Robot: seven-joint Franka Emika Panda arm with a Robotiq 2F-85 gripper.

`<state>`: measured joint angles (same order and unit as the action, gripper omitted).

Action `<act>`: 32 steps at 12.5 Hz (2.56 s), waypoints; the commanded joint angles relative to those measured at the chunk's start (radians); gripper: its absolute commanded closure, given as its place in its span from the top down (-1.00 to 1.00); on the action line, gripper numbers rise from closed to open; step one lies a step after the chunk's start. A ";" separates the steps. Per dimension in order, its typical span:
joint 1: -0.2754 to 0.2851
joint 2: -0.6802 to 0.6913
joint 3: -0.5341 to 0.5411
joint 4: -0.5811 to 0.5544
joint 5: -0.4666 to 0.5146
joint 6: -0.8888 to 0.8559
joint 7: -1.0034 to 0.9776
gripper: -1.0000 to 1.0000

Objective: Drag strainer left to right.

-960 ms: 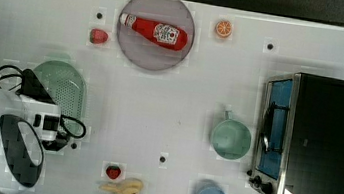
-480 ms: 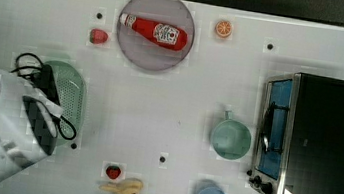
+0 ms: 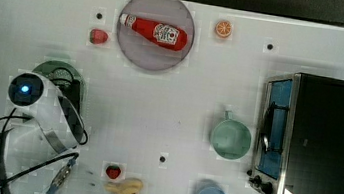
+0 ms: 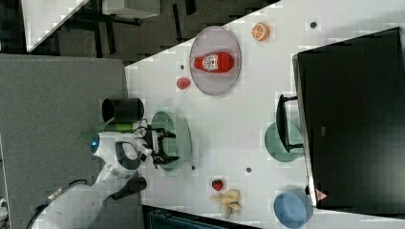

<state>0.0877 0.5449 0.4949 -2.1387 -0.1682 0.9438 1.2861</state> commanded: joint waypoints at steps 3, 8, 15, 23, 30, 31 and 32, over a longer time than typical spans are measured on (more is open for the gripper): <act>0.025 -0.007 -0.073 0.031 0.000 0.025 0.066 1.00; 0.019 -0.024 -0.127 -0.012 0.000 0.040 0.065 1.00; -0.019 -0.121 -0.243 -0.135 0.000 0.067 -0.004 1.00; -0.056 -0.165 -0.389 -0.225 0.000 0.113 -0.205 1.00; -0.064 -0.168 -0.523 -0.252 0.000 0.142 -0.337 1.00; -0.064 -0.168 -0.540 -0.252 0.000 0.142 -0.368 1.00; -0.065 -0.168 -0.559 -0.252 0.000 0.143 -0.395 1.00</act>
<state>0.0248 0.4043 -0.0563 -2.3887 -0.1847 1.0791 0.9946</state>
